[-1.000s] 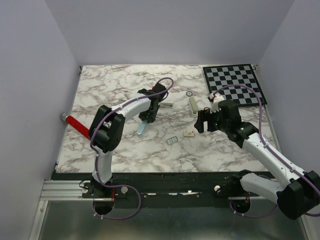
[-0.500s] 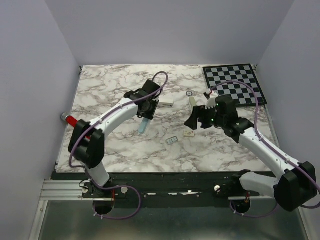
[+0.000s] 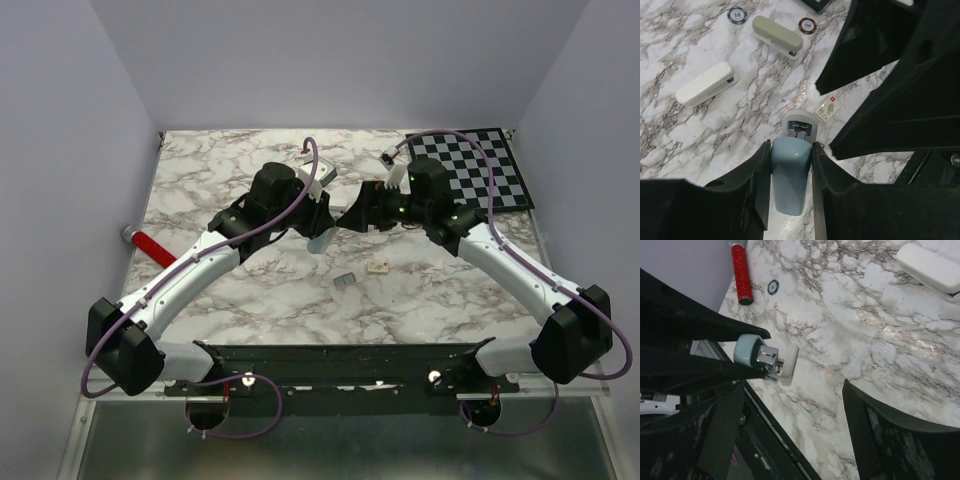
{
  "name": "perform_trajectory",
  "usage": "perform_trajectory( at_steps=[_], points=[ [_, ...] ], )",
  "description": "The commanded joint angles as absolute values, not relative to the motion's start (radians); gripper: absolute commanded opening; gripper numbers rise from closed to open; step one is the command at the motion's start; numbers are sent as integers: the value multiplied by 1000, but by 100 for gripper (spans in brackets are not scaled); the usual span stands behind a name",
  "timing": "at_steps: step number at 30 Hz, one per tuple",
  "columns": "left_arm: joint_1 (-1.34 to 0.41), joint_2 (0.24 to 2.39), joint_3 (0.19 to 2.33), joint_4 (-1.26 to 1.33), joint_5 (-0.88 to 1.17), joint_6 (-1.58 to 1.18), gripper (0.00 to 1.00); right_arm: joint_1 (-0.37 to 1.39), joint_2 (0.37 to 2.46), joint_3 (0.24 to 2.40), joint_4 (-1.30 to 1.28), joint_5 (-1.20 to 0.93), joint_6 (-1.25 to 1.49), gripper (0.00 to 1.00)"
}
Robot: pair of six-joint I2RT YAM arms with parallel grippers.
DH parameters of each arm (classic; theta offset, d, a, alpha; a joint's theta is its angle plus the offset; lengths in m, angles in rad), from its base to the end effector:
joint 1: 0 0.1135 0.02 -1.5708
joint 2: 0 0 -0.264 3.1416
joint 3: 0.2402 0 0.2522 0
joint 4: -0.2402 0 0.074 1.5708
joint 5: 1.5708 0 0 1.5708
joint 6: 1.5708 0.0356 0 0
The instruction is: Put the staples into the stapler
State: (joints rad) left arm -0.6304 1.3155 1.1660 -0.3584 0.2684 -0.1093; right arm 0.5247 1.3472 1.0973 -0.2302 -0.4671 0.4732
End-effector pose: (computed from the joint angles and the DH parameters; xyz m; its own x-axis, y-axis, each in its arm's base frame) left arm 0.2361 -0.1840 0.3391 -0.4729 0.2149 -0.8545 0.7082 0.6697 -0.2235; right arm 0.2581 0.1679 0.3196 -0.7172 0.0551 -0.6947 -0.5236 0.6152 0.5893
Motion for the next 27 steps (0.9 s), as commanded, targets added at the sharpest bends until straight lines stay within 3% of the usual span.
perform_trajectory(
  at_steps=[1, 12, 27],
  points=[
    [-653, 1267, 1164, -238, 357, -81, 0, 558, 1390, 1150, -245, -465, 523, 83],
    [-680, 1244, 1166, -216, 368, -72, 0, 571, 1407, 1126, -252, -391, 544, 43],
    [-716, 1224, 1160, -238, 385, -51, 0, 572, 1385, 1103, -204, -325, 601, 29]
  ],
)
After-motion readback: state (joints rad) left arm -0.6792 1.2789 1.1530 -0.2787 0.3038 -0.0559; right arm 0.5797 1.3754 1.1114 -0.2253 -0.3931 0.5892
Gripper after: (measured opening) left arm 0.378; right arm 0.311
